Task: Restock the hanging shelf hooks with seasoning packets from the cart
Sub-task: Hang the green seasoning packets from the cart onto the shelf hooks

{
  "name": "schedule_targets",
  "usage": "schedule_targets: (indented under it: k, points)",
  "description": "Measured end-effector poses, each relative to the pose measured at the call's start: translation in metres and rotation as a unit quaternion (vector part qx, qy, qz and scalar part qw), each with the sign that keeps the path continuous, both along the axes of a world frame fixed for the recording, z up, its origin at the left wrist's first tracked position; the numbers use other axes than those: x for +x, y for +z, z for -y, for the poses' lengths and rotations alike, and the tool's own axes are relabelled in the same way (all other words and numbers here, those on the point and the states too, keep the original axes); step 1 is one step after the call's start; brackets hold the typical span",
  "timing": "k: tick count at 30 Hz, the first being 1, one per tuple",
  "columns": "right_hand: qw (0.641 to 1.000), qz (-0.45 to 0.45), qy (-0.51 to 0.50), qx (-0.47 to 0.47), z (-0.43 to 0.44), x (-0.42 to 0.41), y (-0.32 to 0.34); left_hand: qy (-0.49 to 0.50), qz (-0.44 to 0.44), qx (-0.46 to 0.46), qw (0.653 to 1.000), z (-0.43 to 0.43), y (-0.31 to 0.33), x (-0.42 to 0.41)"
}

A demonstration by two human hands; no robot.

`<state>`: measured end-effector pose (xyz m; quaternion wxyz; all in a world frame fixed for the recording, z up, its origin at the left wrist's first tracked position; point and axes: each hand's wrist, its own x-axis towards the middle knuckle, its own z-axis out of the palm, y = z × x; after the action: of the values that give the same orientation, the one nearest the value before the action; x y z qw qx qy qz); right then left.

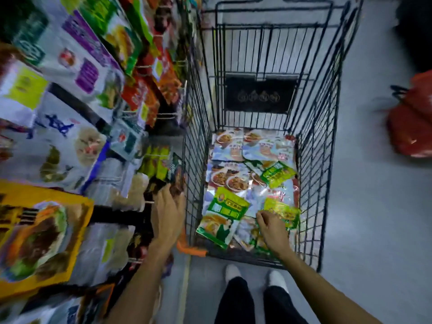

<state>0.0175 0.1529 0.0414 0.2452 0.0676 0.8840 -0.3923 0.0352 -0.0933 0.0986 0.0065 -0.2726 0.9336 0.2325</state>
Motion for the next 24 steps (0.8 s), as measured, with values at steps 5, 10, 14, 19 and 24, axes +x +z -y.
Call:
schedule_targets:
  k: [5, 10, 14, 19, 24]
  points:
    - [0.991, 0.12, -0.051, -0.035, 0.038, -0.004, -0.061, 0.003, 0.048, 0.04, 0.998, 0.012, -0.046, -0.002]
    - [0.971, 0.218, -0.094, -0.015, 0.076, -0.004, -0.108, -0.001, 0.024, 0.078, 0.997, 0.014, -0.064, 0.003]
    - [0.951, 0.247, -0.184, -0.021, 0.09, 0.001, -0.13, -0.012, -0.004, 0.097, 0.995, 0.015, -0.067, 0.005]
    - [0.937, 0.248, -0.245, -0.014, 0.091, 0.001, -0.136, -0.028, -0.016, 0.124, 0.992, 0.017, -0.064, 0.007]
    - [0.938, 0.22, -0.265, 0.047, 0.075, -0.001, -0.127, -0.044, -0.019, 0.118, 0.992, 0.018, -0.064, 0.008]
